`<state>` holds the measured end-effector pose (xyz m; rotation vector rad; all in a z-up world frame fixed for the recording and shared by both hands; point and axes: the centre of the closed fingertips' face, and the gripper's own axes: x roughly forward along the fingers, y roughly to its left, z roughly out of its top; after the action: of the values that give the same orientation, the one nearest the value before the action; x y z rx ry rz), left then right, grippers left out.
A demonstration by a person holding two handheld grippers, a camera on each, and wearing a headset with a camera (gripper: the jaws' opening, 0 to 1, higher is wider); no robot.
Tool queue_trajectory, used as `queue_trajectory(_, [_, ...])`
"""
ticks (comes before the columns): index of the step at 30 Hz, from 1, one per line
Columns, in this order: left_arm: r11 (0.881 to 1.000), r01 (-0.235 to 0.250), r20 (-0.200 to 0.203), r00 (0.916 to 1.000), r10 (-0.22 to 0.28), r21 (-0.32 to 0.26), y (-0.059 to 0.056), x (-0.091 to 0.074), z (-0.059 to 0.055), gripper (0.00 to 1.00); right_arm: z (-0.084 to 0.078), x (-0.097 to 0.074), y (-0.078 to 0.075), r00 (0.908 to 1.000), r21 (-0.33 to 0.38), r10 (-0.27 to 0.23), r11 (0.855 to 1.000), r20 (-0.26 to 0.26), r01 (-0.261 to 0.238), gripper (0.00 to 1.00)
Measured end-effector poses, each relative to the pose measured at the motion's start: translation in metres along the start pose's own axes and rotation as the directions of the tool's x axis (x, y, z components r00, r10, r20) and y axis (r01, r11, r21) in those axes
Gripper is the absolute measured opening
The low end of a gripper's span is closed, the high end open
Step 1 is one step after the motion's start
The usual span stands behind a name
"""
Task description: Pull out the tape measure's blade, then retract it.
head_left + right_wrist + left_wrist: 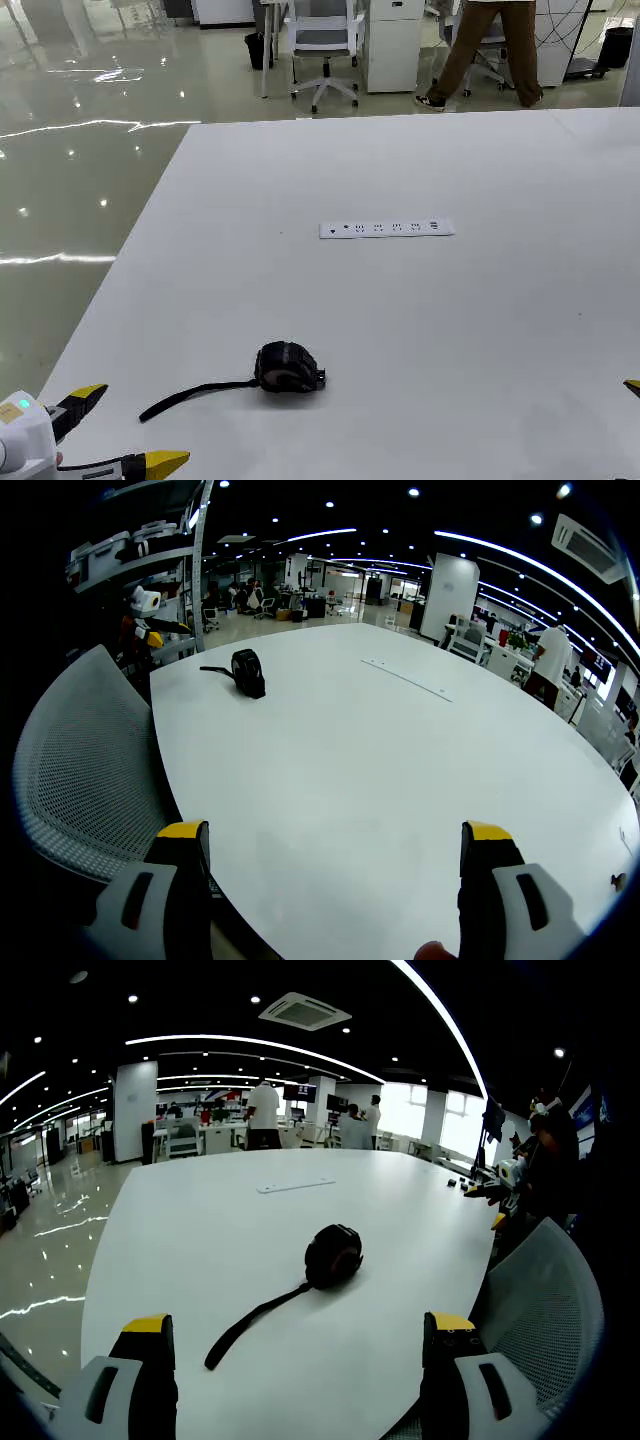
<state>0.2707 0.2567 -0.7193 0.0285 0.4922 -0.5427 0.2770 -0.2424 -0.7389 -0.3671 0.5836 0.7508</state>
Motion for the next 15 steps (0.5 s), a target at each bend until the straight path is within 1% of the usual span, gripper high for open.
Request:
queue_trajectory(4, [1.000, -0.002, -0.009, 1.0000, 0.002, -0.004, 0.0014, 0.0014, -0.0015, 1.00, -0.0002, 0.0011, -0.0001, 1.0000, -0.001, 0.003, 1.000, -0.005, -0.003, 1.00])
queue_trajectory(8, [1.000, -0.008, -0.023, 0.9997, 0.007, -0.027, 0.0043, 0.0029, -0.0035, 1.00, 0.0000, 0.0018, -0.0013, 1.0000, -0.005, 0.007, 1.000, -0.006, -0.007, 1.00])
queue_trajectory(15, [1.000, -0.023, -0.018, 0.9996, 0.023, -0.012, 0.0088, 0.0033, -0.0010, 1.00, 0.0005, 0.0021, -0.0029, 1.0000, -0.007, 0.007, 1.000, 0.001, -0.007, 1.00])
